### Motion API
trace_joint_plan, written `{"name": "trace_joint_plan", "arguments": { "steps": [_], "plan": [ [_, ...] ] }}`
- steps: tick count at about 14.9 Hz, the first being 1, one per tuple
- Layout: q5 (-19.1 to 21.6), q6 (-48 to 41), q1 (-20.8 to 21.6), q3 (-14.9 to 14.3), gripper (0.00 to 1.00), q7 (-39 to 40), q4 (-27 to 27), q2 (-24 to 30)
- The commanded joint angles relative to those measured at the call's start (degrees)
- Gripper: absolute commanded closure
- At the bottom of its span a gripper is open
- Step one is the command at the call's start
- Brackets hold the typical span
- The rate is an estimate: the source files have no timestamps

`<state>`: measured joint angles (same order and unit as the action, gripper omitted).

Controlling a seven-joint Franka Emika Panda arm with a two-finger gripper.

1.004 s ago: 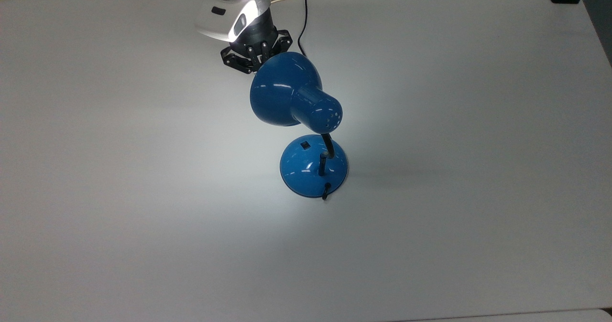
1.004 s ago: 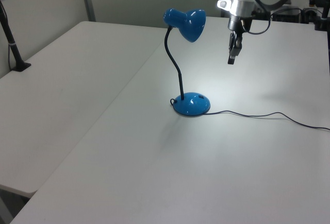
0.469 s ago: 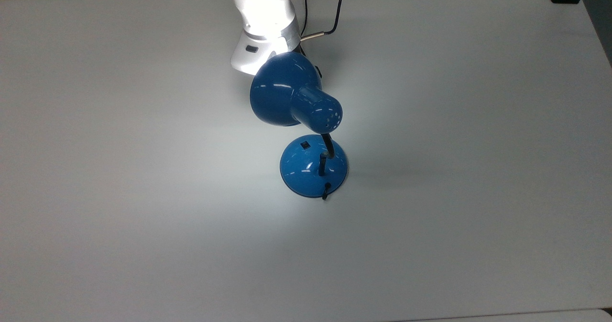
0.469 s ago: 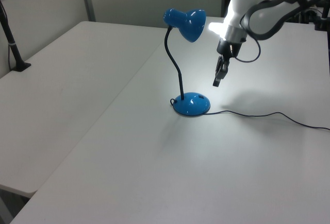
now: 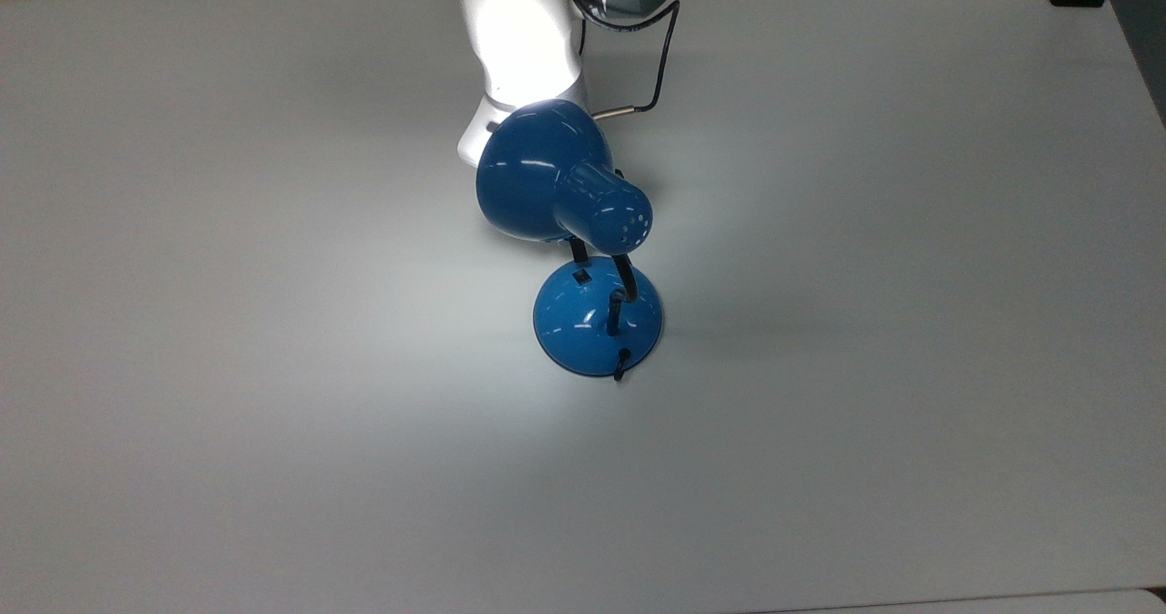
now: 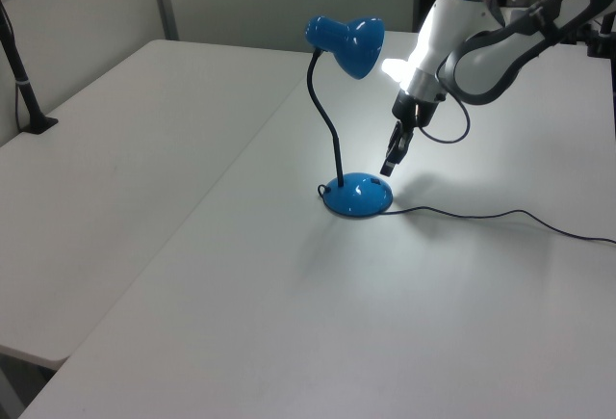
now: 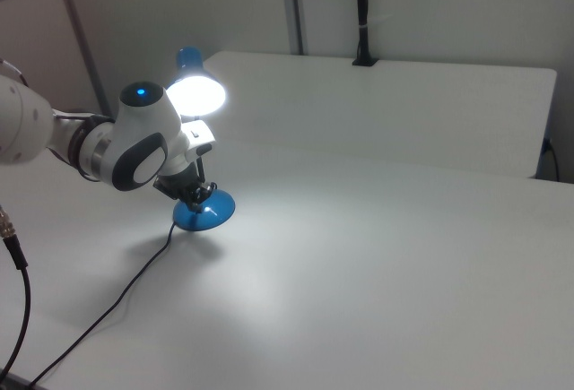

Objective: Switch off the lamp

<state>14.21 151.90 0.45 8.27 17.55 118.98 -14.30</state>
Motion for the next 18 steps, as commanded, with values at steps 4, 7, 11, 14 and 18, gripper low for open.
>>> {"name": "trace_joint_plan", "arguments": {
  "steps": [4,7,11,14,18],
  "plan": [
    [1.1,1.3,0.6,-0.3,1.00,-1.5,-2.7,-3.0],
    [0.9,1.3,0.7,-0.3,1.00,-1.4,-2.7,-4.0],
    [0.5,0.6,0.6,-0.4,1.00,-1.3,-2.0,-4.1],
    [0.2,-4.6,0.2,-0.4,1.00,-1.1,-1.0,-3.3],
    [0.2,-15.0,-1.4,-0.4,1.00,-1.1,-1.6,1.8]
  ]
}}
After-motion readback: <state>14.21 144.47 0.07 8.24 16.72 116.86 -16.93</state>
